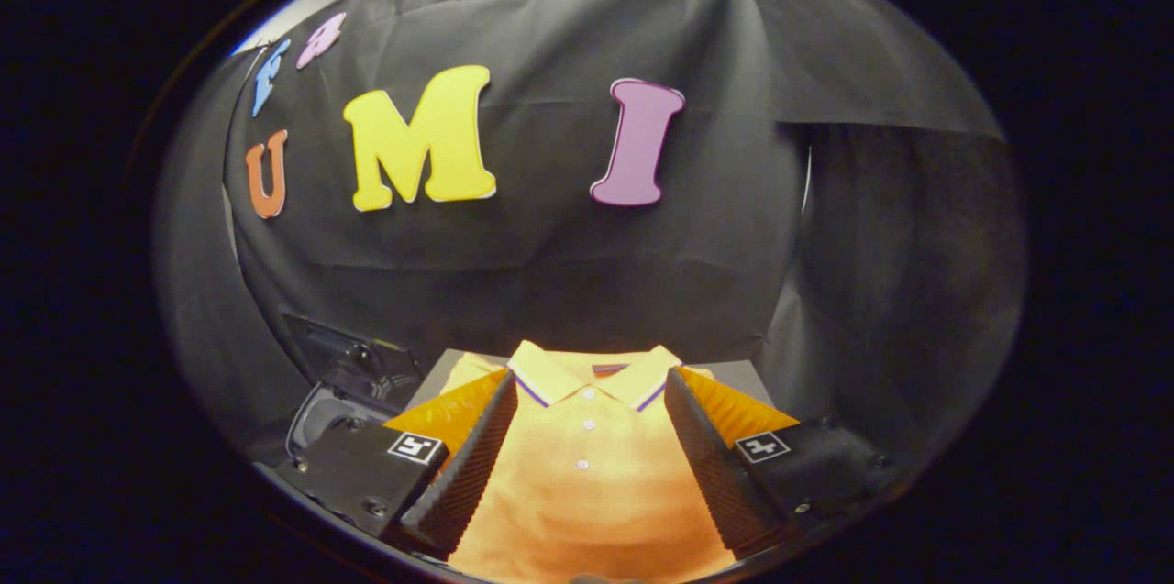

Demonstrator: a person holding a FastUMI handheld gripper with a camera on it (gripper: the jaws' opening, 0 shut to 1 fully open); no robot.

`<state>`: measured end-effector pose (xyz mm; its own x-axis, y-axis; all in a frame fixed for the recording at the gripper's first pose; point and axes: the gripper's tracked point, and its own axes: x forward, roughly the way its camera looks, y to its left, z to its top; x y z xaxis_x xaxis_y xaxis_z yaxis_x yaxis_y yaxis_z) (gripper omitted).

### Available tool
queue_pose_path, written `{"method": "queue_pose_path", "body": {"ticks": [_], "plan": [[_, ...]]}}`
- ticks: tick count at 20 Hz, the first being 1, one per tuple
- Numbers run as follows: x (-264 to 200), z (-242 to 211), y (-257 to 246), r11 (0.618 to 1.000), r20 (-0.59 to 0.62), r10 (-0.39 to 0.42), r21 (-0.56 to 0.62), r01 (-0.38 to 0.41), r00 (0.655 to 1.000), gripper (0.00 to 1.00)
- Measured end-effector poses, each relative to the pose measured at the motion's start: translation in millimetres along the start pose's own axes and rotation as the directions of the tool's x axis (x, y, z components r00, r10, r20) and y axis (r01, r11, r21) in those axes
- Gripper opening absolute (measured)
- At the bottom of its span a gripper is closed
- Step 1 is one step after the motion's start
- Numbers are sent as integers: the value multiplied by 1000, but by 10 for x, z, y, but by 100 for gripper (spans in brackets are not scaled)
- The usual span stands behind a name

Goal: Put the clothes into the washing machine and then close the washing machine lid.

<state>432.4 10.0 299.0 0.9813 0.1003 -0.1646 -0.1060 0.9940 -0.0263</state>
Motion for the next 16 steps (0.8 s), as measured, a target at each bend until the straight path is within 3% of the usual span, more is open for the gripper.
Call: {"method": "queue_pose_path", "body": {"ticks": [5,9,12,16], "plan": [[358,-290,20,1000,-160,9,-12,-11,987,100],[490,-518,-61,1000,-256,-23,8,26,966,100],[542,-877,-80,998,-403,-13,50,37,915,100],[544,-897,-97,999,-424,-19,26,33,905,100]]}}
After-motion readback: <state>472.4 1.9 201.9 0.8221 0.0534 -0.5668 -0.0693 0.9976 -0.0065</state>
